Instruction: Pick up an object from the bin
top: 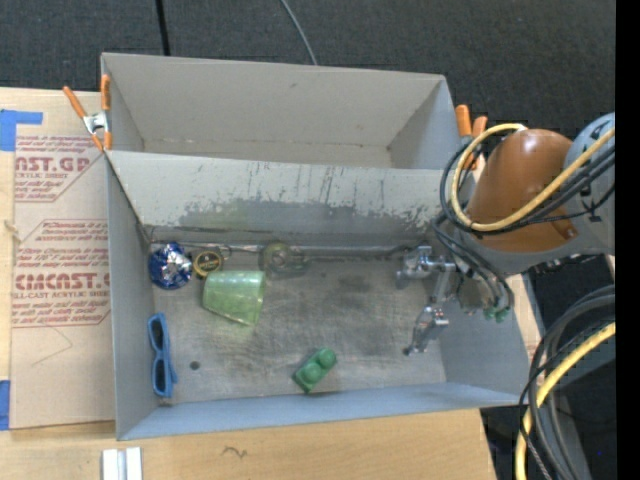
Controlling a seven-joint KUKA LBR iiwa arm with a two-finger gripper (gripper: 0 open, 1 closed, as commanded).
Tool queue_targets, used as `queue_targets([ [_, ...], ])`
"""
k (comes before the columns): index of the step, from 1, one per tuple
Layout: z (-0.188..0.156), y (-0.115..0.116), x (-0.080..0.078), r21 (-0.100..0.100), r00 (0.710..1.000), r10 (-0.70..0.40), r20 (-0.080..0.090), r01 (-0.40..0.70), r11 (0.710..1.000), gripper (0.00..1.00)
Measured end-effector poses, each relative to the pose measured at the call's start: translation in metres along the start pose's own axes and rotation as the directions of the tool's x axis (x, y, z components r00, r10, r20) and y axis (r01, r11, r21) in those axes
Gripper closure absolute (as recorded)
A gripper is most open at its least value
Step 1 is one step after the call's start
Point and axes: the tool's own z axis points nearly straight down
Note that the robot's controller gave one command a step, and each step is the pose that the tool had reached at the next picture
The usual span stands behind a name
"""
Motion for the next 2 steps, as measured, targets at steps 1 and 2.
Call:
queue_targets([
  [1,0.078,0.067,0.014,-0.001,0.996,-0.086,0.003,0.086,0.996,0.0],
  [2,0.061,0.105,0.037,-0.001,0.986,-0.164,0.005,0.164,0.986,0.0],
])
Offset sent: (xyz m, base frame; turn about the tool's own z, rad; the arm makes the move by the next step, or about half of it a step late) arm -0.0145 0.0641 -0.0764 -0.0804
